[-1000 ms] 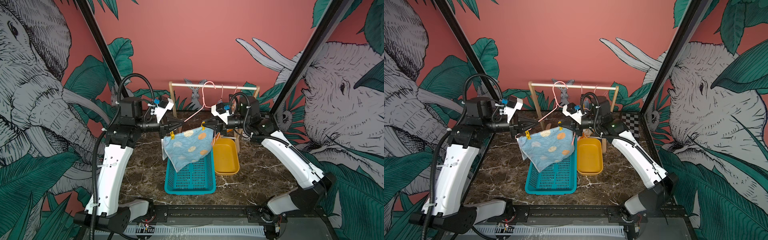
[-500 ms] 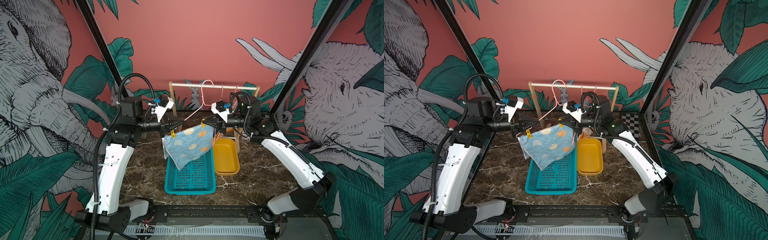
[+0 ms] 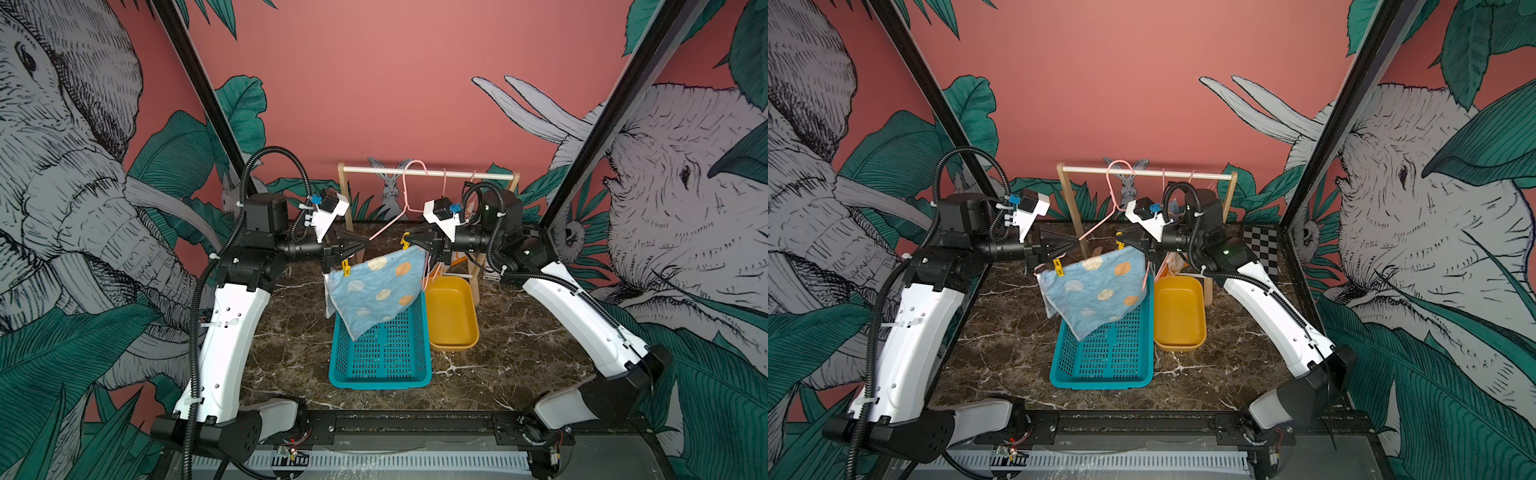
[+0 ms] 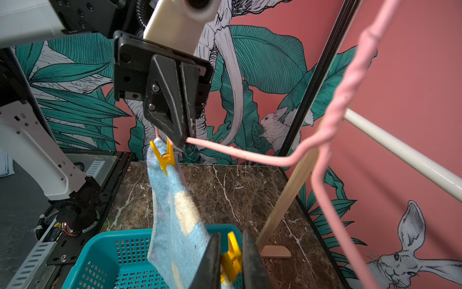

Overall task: Remove the clothespins securing towels to the hanger
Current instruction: Remove the clothespin from the hanger.

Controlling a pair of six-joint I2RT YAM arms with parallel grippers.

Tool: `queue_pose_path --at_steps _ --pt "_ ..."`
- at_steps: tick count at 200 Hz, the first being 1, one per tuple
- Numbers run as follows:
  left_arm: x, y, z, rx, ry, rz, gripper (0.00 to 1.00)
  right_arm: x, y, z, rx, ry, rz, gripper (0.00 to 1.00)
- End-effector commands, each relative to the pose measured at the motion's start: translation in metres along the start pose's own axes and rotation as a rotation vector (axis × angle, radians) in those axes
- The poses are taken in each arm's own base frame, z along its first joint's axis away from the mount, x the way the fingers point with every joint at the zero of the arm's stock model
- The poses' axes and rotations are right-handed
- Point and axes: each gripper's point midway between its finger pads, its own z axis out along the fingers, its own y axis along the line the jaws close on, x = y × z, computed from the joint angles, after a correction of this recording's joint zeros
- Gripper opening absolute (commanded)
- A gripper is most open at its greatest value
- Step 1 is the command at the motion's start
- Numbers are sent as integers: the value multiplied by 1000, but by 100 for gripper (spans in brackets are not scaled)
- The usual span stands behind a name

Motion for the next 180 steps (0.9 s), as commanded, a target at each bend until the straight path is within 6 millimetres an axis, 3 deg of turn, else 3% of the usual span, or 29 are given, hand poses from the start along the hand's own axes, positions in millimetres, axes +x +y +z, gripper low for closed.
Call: queue_pose_path --at_steps 1,96,137,177,180 --pt "-4 5 0 -39 -9 21 0 -20 6 -8 12 -55 -46 13" --pt "-4 11 -2 -90 -9 17 0 -25 14 -32 103 -59 -54 13" --pt "-4 9 -4 -103 -7 30 0 -10 9 -48 214 -13 -16 13" --pt "-5 7 -7 -115 -5 39 0 -3 0 -76 351 8 24 13" --pt "-5 7 -7 -116 -5 40 0 9 1 -76 354 27 42 13"
